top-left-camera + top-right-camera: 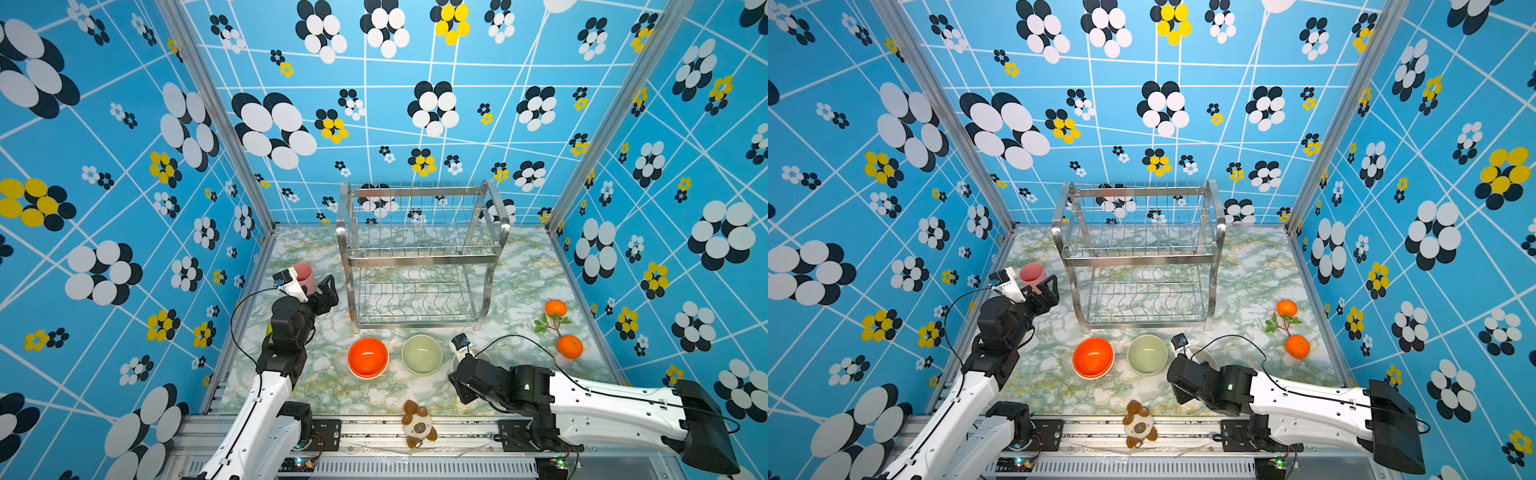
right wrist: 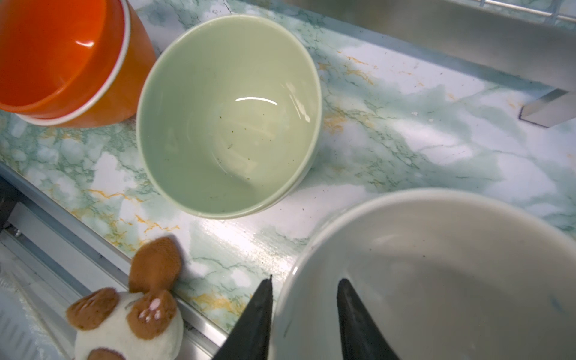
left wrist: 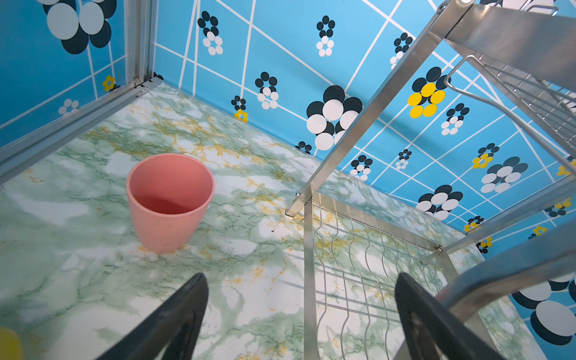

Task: Load bowls into a dish rack
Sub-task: Pick up the bowl from the bowl.

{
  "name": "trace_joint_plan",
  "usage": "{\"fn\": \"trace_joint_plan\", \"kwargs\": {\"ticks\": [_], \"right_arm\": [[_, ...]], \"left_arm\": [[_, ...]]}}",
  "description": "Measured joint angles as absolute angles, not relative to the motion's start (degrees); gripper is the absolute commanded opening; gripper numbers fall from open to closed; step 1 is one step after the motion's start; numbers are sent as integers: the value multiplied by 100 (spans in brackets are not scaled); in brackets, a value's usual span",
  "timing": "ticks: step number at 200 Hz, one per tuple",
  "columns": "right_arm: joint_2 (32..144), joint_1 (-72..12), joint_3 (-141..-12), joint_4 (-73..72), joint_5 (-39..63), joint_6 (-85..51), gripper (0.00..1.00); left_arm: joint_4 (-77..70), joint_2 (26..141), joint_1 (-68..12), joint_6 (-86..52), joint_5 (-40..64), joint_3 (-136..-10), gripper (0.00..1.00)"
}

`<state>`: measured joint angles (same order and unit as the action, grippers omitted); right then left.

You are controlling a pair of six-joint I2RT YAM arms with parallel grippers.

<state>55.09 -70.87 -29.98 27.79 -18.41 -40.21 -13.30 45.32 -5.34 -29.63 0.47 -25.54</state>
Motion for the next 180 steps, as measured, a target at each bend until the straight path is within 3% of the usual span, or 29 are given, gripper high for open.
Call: {"fn": "trace_joint_plan", "kwargs": {"ticks": [50, 180], "right_arm": [[5349, -7098, -2958, 2685, -1787, -4117, 13], [3835, -7113, -2961, 2915, -1885, -3706, 8]], "left_arm": [[-1330, 4532, -534, -2961, 45, -2554, 95], [-1330, 4532, -534, -2967, 47, -2554, 95]]}}
